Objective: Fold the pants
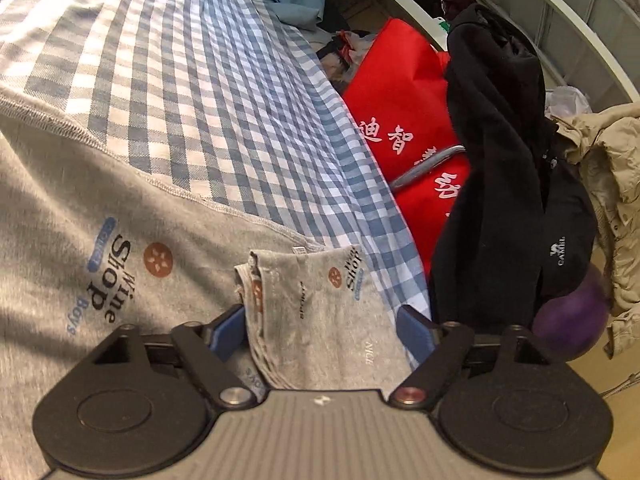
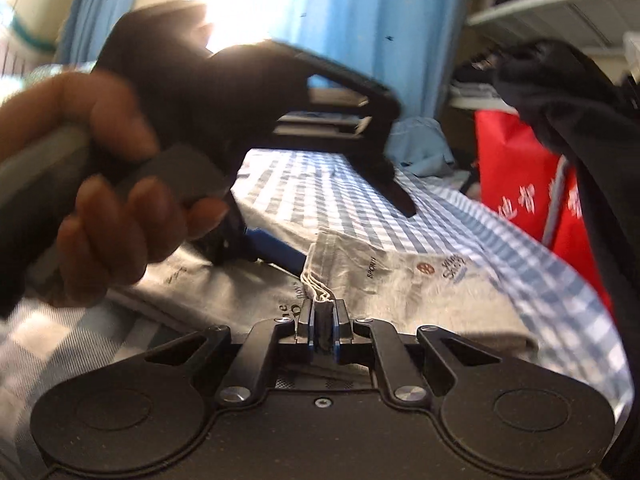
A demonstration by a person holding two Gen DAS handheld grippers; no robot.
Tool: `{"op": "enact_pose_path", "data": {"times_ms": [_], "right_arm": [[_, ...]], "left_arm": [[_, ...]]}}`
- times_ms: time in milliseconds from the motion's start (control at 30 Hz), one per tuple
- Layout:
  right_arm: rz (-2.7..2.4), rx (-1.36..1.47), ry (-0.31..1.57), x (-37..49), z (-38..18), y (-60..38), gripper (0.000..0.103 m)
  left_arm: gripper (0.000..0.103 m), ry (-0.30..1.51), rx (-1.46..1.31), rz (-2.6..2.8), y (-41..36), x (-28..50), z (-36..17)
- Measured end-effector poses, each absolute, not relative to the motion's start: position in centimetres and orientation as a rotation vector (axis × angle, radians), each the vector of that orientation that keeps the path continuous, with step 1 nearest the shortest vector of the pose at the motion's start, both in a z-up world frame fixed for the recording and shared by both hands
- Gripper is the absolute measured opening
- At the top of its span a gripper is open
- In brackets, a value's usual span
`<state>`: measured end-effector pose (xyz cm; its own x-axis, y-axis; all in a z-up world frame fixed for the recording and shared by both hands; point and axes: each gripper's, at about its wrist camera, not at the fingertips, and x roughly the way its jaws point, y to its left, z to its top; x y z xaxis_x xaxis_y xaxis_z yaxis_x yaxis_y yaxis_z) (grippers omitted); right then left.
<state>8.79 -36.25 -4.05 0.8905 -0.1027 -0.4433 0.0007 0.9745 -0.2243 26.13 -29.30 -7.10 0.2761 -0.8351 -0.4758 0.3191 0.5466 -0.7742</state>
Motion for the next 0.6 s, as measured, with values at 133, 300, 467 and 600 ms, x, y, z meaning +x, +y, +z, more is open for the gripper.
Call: {"op": "enact_pose_path", "data": {"times_ms": [133,300,467,600], "right_arm": [[-0.063,-0.180,0.470,8.6,-4.2,-36.8,0.010],[-0.074,-0.169,0.474,8.2,-4.4,-36.6,0.012],[-0.092,-0.162,0.476,8.7,-4.2,-36.7,0.012],[-0.101,-0.155,0.453,8.3,-3.2,-36.1,0.012]], "left_arm": [[0.046,1.021,-0.608,-0.779,-29.4,26.2,-7.1],[0.007,1.024,-0.521,-0.712,-29.7,26.1,-7.0],[0.005,0.986,-0.447,-0.719,-30.3,25.6,-5.5],[0.005,0.946,-0.373,-0.748,-30.3,25.1,-3.4]]}}
